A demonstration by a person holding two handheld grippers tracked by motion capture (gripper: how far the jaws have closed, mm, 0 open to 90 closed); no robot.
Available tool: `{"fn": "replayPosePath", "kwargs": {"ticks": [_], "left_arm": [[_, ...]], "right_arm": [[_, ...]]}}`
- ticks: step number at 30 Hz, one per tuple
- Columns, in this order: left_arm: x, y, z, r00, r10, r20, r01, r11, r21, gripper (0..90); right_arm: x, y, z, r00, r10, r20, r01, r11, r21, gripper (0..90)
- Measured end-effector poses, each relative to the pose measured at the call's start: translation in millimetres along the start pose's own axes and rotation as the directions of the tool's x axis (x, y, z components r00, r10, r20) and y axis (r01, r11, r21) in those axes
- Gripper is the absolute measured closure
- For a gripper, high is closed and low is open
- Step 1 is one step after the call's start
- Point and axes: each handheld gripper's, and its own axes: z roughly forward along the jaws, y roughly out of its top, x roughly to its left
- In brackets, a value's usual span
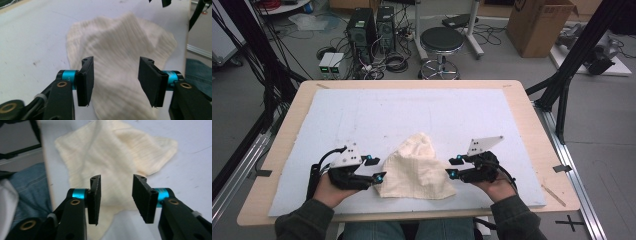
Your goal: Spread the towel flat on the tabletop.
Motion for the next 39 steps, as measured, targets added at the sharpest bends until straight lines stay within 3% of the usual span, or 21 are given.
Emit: {"fn": "replayPosePath", "kwargs": {"ticks": [4, 8, 11, 14, 15, 18, 20, 24, 27, 31, 35, 37, 39], "left_arm": [[13.0, 5.8, 21.0, 0.9998, -0.006, 0.018, 0.005, 0.9991, 0.042, 40.7], [23.1, -0.4, 37.7, 0.9986, -0.043, 0.032, 0.038, 0.9911, 0.128, 38.7], [29.3, -5.0, 43.8, 0.9979, -0.059, 0.027, 0.054, 0.9841, 0.169, 52.2], [28.6, -6.9, 47.4, 0.9989, -0.044, 0.015, 0.04, 0.9805, 0.193, 78.7], [28.2, -6.9, 47.4, 0.9989, -0.044, 0.016, 0.041, 0.981, 0.19, 84.2], [27.3, -5.0, 41.0, 0.9986, -0.05, -0.016, 0.053, 0.9828, 0.177, 86.4], [24.6, -2.7, 34.4, 0.9978, -0.065, -0.015, 0.066, 0.987, 0.147, 86.4], [9.4, 2.3, 24.1, 0.9986, -0.051, -0.016, 0.053, 0.9895, 0.134, 85.7], [-3.7, -1.3, 16.9, 0.9986, -0.053, 0.009, 0.051, 0.9889, 0.139, 85.6], [-16.1, -15.6, 13.0, 0.996, -0.068, 0.058, 0.058, 0.9849, 0.163, 83.3], [-14.2, -19.3, 8.2, 0.9918, -0.084, 0.096, 0.071, 0.9889, 0.131, 65.8], [-7.9, -13.0, 4.7, 0.9898, -0.1, 0.101, 0.091, 0.9914, 0.094, 57.2], [-0.4, -3.6, 3.6, 0.9907, -0.095, 0.098, 0.088, 0.994, 0.065, 54.4]], "right_arm": [[-16.0, 5.1, 17.7, 0.9999, 0.004, -0.016, -0.004, 1.0, 0.006, 48.1], [-28.0, -0.8, 41.5, 0.9962, 0.041, -0.077, -0.037, 0.998, 0.042, 44.8], [-32.3, -6.7, 55.8, 0.992, 0.06, -0.111, -0.048, 0.994, 0.103, 58.7], [-33.2, -7.4, 58.6, 0.9908, 0.055, -0.123, -0.039, 0.991, 0.127, 81.7], [-33.0, -6.8, 56.8, 0.9916, 0.05, -0.12, -0.035, 0.992, 0.123, 84.3], [-32.8, -5.3, 45.4, 0.9939, 0.057, -0.095, -0.047, 0.994, 0.102, 85.5], [-32.4, -2.7, 34.3, 0.9958, 0.062, -0.067, -0.057, 0.995, 0.081, 85.5], [-22.6, 6.9, 18.1, 0.9988, 0.021, -0.045, -0.018, 0.998, 0.068, 84.6], [-12.0, 8.2, 12.8, 0.9985, 0.007, -0.054, -0.003, 0.997, 0.075, 83.8], [0.8, -3.9, 17.5, 0.9961, 0.008, -0.088, 0.001, 0.995, 0.099, 83.1], [8.3, -16.0, 26.3, 0.9939, 0.009, -0.11, 0.005, 0.992, 0.128, 79.8], [9.5, -17.8, 27.3, 0.993, 0.006, -0.118, 0.009, 0.992, 0.122, 76.3], [9.5, -17.7, 26.7, 0.9924, 0.002, -0.123, 0.012, 0.994, 0.109, 74.9]]}}
